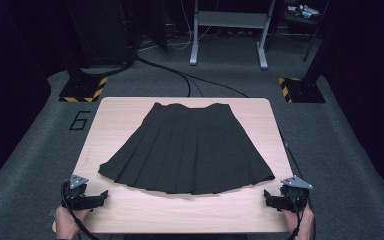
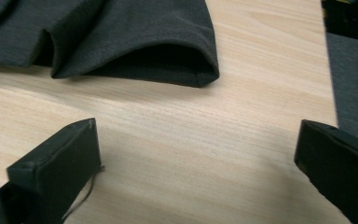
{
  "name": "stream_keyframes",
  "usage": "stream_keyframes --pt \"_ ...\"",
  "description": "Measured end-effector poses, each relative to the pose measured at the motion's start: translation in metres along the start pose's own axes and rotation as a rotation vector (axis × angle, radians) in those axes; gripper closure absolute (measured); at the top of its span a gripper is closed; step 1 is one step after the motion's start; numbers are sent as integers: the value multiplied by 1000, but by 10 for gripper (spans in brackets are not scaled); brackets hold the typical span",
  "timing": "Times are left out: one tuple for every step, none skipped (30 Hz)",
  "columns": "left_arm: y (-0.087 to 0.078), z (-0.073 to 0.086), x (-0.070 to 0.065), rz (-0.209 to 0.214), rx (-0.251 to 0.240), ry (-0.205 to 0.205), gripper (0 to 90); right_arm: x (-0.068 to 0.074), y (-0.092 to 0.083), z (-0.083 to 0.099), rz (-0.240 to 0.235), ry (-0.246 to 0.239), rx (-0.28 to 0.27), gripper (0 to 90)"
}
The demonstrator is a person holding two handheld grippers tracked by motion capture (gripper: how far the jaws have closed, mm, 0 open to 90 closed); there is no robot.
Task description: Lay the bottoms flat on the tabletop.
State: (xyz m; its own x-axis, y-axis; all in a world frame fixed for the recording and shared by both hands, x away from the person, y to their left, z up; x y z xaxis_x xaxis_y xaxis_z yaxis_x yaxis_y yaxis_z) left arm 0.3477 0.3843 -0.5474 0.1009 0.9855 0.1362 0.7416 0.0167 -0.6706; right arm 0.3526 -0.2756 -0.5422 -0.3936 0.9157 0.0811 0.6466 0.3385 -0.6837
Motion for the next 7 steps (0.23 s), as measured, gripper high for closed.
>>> stream_keyframes --pt "0 0 0 0 0 0 0 0 0 0 0 0 0 0" --pt "1 -1 1 -1 4 -2 0 -1 0 1 -7 1 -7 0" --pt "1 -2 3 4 13 10 0 -3 1 0 -17 4 -4 0" --pt "3 -2 3 3 3 3 0 -4 2 0 -38 9 0 0" --pt "4 -4 4 11 8 12 0 -5 3 0 -66 21 7 0" --pt "6 -5 4 12 0 15 0 -6 3 -1 -75 18 12 0" --pt "6 -6 5 16 7 17 0 -7 4 -1 -77 14 11 0"
Point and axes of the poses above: each handheld gripper's, and its own axes: y roughly forward along the jaws, z roughly out of its underside, x roughly to its left, the point moved 2 cm from there along y, roughly forward along the jaws, and after that the axes turned 12 degrees about -z, right-handed, at the moved point
